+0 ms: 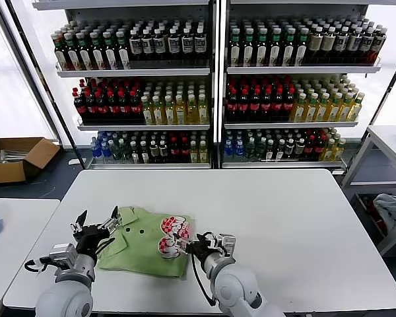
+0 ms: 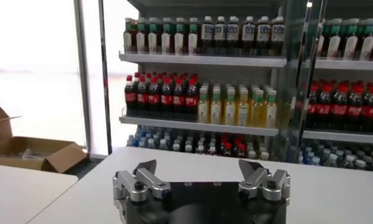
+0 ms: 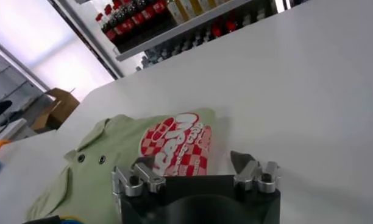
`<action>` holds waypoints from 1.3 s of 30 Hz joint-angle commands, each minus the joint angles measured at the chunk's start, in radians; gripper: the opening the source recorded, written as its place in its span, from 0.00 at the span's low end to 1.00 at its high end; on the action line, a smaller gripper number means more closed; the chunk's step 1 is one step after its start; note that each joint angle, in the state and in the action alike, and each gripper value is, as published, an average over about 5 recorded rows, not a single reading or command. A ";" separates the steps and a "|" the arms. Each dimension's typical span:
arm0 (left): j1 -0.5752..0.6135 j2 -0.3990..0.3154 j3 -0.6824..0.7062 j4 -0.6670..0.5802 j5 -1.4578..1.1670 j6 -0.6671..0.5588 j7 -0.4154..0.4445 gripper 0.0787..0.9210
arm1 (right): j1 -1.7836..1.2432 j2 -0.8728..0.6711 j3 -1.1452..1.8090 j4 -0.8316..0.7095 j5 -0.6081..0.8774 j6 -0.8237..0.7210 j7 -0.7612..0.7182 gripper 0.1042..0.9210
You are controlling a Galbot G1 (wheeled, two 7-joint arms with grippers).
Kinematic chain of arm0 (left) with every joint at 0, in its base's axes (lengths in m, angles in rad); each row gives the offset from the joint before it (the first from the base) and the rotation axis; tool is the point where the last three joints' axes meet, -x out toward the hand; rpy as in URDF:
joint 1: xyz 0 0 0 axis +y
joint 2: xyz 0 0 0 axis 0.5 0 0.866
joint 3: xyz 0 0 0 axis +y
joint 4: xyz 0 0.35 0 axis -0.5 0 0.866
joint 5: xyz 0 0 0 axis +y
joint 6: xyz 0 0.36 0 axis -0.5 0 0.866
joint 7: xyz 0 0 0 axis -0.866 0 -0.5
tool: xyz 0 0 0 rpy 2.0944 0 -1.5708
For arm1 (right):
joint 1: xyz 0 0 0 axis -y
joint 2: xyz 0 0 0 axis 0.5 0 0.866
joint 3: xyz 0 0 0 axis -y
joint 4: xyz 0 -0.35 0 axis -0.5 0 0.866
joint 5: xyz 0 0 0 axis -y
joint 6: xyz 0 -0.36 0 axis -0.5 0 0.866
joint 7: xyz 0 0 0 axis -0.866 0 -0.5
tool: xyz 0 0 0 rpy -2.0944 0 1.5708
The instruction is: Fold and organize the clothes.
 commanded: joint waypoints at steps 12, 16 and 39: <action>0.008 -0.012 -0.011 0.001 -0.001 0.006 -0.010 0.88 | 0.014 0.017 -0.046 -0.032 -0.019 -0.004 0.033 0.41; 0.010 -0.017 -0.009 -0.002 0.000 0.007 -0.011 0.88 | 0.010 0.020 -0.040 -0.030 -0.022 -0.003 0.032 0.26; 0.007 -0.046 0.027 -0.013 0.011 0.008 -0.015 0.88 | 0.013 -0.212 0.163 -0.022 -0.078 -0.005 -0.033 0.00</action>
